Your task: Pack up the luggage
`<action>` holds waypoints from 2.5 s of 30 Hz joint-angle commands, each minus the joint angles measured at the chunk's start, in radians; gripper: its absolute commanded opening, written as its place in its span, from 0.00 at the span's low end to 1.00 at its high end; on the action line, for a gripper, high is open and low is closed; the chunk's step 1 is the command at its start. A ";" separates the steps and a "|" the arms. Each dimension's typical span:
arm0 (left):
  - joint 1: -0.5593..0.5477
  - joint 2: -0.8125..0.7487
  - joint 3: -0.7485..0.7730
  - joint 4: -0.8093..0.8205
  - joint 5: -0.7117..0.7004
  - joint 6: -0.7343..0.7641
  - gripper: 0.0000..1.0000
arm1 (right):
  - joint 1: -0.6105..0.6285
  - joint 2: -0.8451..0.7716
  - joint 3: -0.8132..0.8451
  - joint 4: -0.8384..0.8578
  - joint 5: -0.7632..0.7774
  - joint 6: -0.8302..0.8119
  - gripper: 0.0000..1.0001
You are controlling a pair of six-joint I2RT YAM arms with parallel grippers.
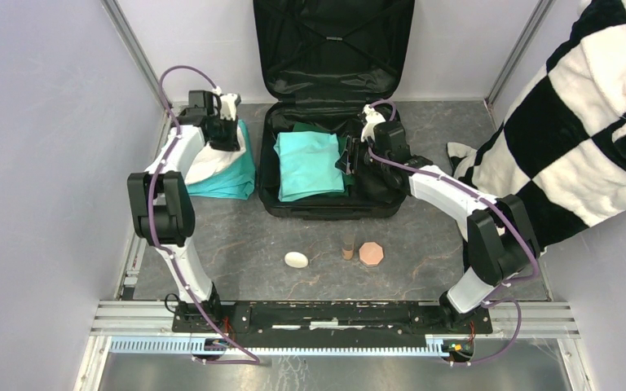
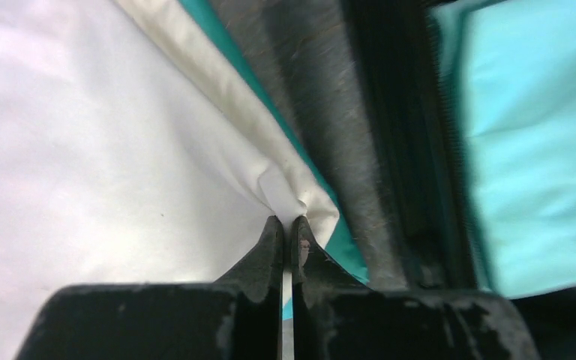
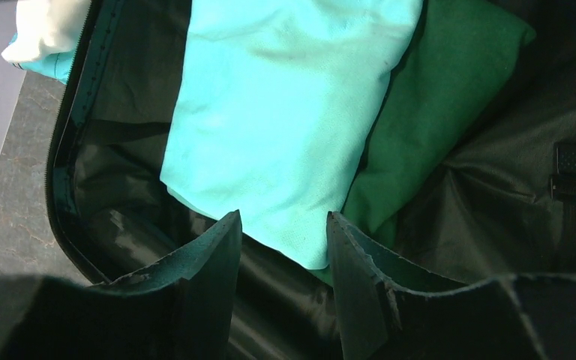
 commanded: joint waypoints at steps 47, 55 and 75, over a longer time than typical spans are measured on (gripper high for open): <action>-0.537 0.384 0.625 0.147 0.463 -0.507 0.02 | -0.142 -0.121 -0.265 0.257 -0.218 0.258 0.76; -0.512 0.392 0.620 0.159 0.497 -0.535 0.51 | -0.080 -0.027 -0.230 0.370 -0.148 0.344 0.82; -0.267 0.091 0.364 0.013 0.327 -0.222 0.98 | -0.069 0.103 -0.108 0.185 0.051 0.352 0.65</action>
